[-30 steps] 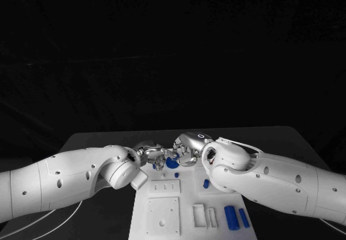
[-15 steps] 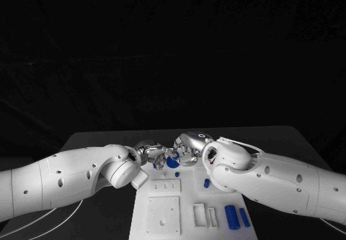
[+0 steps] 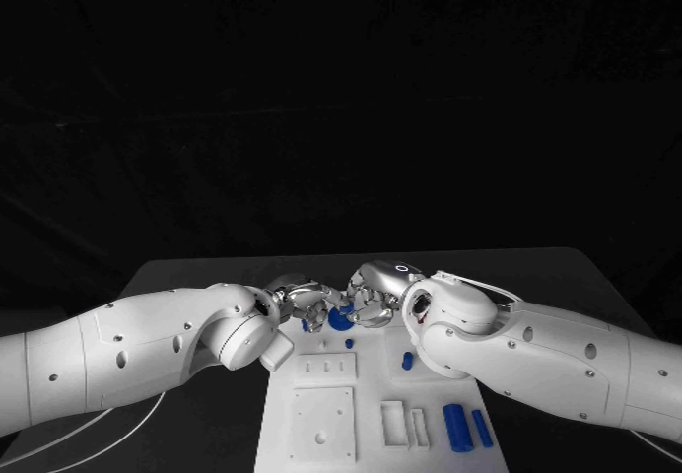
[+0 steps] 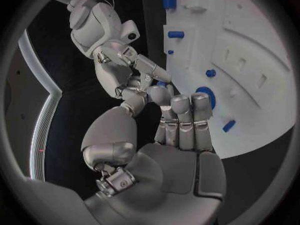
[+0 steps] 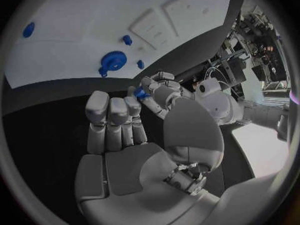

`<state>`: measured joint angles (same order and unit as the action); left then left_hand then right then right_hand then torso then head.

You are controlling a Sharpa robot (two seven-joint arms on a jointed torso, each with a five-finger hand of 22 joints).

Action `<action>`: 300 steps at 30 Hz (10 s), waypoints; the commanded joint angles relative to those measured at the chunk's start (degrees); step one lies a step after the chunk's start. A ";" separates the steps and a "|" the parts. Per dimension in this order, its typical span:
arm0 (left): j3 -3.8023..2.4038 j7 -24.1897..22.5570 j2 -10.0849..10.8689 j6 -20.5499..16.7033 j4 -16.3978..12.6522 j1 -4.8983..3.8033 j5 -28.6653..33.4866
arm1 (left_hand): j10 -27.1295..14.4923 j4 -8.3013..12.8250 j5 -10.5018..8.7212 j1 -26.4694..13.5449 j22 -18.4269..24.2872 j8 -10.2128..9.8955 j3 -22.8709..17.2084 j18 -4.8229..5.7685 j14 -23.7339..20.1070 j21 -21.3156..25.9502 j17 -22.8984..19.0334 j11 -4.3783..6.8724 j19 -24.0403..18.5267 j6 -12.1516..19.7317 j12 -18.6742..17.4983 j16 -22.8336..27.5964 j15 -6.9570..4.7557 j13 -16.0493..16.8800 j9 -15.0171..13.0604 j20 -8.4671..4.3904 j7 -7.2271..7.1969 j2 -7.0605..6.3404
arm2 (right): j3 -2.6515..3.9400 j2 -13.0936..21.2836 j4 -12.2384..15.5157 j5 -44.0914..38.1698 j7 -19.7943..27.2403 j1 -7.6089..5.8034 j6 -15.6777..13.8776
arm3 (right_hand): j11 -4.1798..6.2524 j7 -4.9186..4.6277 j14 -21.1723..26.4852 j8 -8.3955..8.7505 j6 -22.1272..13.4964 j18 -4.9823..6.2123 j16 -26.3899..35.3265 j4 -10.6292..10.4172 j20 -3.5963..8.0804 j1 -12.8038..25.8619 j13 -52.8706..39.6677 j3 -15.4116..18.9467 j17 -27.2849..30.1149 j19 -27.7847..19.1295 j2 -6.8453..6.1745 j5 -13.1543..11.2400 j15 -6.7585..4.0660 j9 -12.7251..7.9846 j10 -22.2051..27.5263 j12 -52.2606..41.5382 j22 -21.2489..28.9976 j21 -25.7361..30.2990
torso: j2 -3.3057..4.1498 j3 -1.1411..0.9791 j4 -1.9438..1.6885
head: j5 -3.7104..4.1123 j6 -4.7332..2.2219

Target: Assemble the parts on the task board

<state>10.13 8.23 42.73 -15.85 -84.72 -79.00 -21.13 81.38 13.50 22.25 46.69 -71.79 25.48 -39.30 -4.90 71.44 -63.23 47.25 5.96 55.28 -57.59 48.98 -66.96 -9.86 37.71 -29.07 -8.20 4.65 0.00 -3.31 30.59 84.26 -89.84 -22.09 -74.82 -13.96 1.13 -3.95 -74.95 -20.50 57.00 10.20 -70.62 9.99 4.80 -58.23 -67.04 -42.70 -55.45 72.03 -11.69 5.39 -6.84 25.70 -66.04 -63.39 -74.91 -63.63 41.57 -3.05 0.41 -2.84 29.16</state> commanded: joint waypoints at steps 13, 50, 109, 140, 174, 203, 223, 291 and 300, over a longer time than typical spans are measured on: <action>-0.03 0.74 0.85 0.96 0.08 -0.16 -7.56 | 0.24 1.13 1.74 -0.15 0.56 0.06 -0.35 0.93 -0.01 -1.41 -0.30 0.69 -0.63 -10.93 1.70 -1.55 -0.63 0.42 -13.98 -7.29 -5.11 0.29 | -0.15 3.90 -2.03 4.31 6.49 0.37 -6.76 | -2.01 -3.41 1.90 3.51 -4.95 4.80 2.92 -3.54 -0.24 1.06 1.87 4.46 0.82 -2.30 -4.89 2.15 1.41 -1.19 3.51 2.74 0.67 3.30 | -0.05 0.01 0.04 | -0.27 0.27; 3.75 12.80 4.41 -6.71 -6.95 1.39 -29.19 | 0.44 0.53 5.33 -1.08 2.09 0.86 -0.40 0.14 0.87 -4.71 0.37 1.98 0.05 -14.13 8.86 -7.25 -1.40 2.04 -22.97 -7.52 -6.59 -0.20 | 3.36 9.04 -13.73 26.86 19.93 -1.45 -14.59 | -1.49 -2.89 2.12 2.37 -3.62 4.80 4.28 -1.81 -0.62 0.64 4.07 10.81 0.89 -2.98 -1.44 13.21 0.94 0.27 3.63 2.99 0.69 4.97 | -0.23 -0.19 0.04 | -1.63 3.59; 3.75 15.11 2.99 -2.83 -6.45 4.83 -36.46 | -0.42 -0.67 -4.57 -0.22 1.48 0.17 -0.68 -0.17 0.34 -4.82 -0.44 2.03 0.26 -14.71 11.36 -8.92 -1.48 1.19 -24.58 -7.25 -6.71 -1.10 | 3.37 8.37 -13.65 26.85 19.22 -1.65 -13.23 | -1.51 -2.91 2.15 2.47 -3.75 4.80 4.60 -1.65 -0.71 0.87 4.56 11.19 0.95 -3.08 -1.11 13.64 0.95 0.40 3.68 3.20 0.73 5.33 | -0.22 -0.09 0.14 | -1.39 5.51; 3.74 14.69 3.08 -1.02 -6.72 4.92 -36.13 | -0.63 0.81 6.24 -2.62 0.51 0.99 -0.35 -0.12 0.13 -5.13 -0.40 2.04 -0.29 -16.19 14.35 -11.47 -0.70 1.03 -23.56 -6.90 -7.03 0.35 | 3.37 8.04 -14.01 26.92 19.12 -1.62 -12.71 | -1.52 -2.93 2.11 2.57 -3.80 4.80 4.82 -1.48 -0.69 1.13 5.00 11.49 0.89 -3.02 -0.94 15.64 0.96 0.58 3.74 3.14 0.68 5.64 | -0.22 -0.04 0.13 | -1.34 5.68; 3.72 14.90 3.30 -4.47 -7.43 4.92 -39.65 | -0.95 -0.39 -0.74 -1.43 0.08 2.26 -1.23 -0.45 0.16 -5.15 -1.07 2.25 -0.04 -16.08 15.41 -12.30 -0.64 0.13 -21.90 -6.94 -7.17 0.70 | 3.37 7.98 -14.14 27.18 19.26 -1.57 -12.69 | -1.54 -2.94 2.12 2.64 -3.81 4.80 4.97 -1.49 -0.71 1.42 5.25 11.65 0.84 -2.99 -0.84 17.01 0.98 0.71 3.84 3.06 0.62 5.84 | -0.24 -0.07 0.11 | -1.39 5.42; 3.72 15.18 2.80 -4.41 -6.96 4.92 -40.01 | -0.97 -0.35 -0.35 -1.25 0.03 2.45 -1.15 -0.46 0.28 -5.24 -1.14 2.35 0.14 -16.09 15.58 -12.43 -0.65 0.05 -21.77 -6.93 -7.21 1.14 | 3.37 7.92 -14.25 27.21 19.25 -1.47 -12.54 | -1.54 -2.95 2.12 2.66 -3.82 4.80 5.01 -1.47 -0.71 1.49 5.30 11.72 0.82 -2.98 -0.84 17.29 0.99 0.74 3.87 3.03 0.60 5.88 | -0.26 -0.06 0.10 | -1.39 5.42; 3.72 15.29 2.64 -4.46 -6.62 4.92 -40.49 | -1.01 -0.44 -0.47 -1.30 0.02 2.47 -1.09 -0.46 0.27 -5.23 -1.19 2.36 0.16 -16.01 15.60 -12.42 -0.67 0.00 -21.71 -6.93 -7.20 1.30 | 3.36 7.94 -14.24 27.21 19.20 -1.47 -12.39 | -1.54 -2.95 2.11 2.67 -3.82 4.80 5.02 -1.47 -0.71 1.53 5.34 11.75 0.80 -2.97 -0.81 17.40 0.99 0.76 3.88 3.00 0.58 5.91 | -0.23 -0.04 0.10 | -1.28 5.30; 3.69 15.74 2.99 -1.50 -6.29 4.92 -38.99 | -1.42 -14.47 -19.48 -3.91 -0.26 4.70 -0.43 -1.00 -0.54 -4.39 -2.71 2.23 0.40 -14.53 16.41 -12.95 -1.52 -2.01 -19.93 -7.13 -7.14 -12.50 | 3.36 7.86 -14.64 27.42 19.30 -0.88 -11.82 | -1.53 -2.94 2.09 2.68 -3.76 4.80 5.08 -1.48 -0.72 1.75 5.47 11.93 0.75 -2.94 -0.68 17.59 0.98 0.86 3.90 2.91 0.51 5.99 | -0.23 -0.01 0.15 | -1.09 5.46; 2.97 13.47 4.31 -3.35 -8.10 4.85 -33.26 | -2.75 -17.74 -19.47 -2.74 0.09 3.33 -1.02 -0.96 -2.07 -3.69 -4.12 1.58 -0.37 -11.84 14.10 -10.79 -1.89 -3.39 -19.42 -6.95 -6.26 -16.50 | 3.36 7.96 -14.80 27.57 19.38 -0.60 -11.85 | -1.54 -2.94 2.09 2.69 -3.76 4.80 5.08 -1.53 -0.73 1.86 5.49 11.99 0.74 -2.93 -0.63 17.62 0.98 0.87 3.90 2.90 0.50 6.00 | -0.28 -0.01 0.19 | -0.90 5.01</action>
<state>13.16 23.80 46.94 -18.01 -92.38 -74.07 -58.85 78.85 -4.27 3.05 43.81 -71.77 29.10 -40.64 -4.90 69.75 -67.09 43.34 7.75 55.37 -69.84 63.48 -78.14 -11.69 34.51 -48.62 -8.09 -1.84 -16.24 0.03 38.51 69.53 -62.34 -3.16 -75.49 -26.40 -0.51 -6.32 -72.77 -17.92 53.26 10.14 -65.86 8.45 3.97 -56.58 -61.63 -31.16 -54.65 69.20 -12.66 22.63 -5.52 26.50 -62.58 -60.56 -74.31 -57.91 41.33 -3.06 0.58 -3.80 34.31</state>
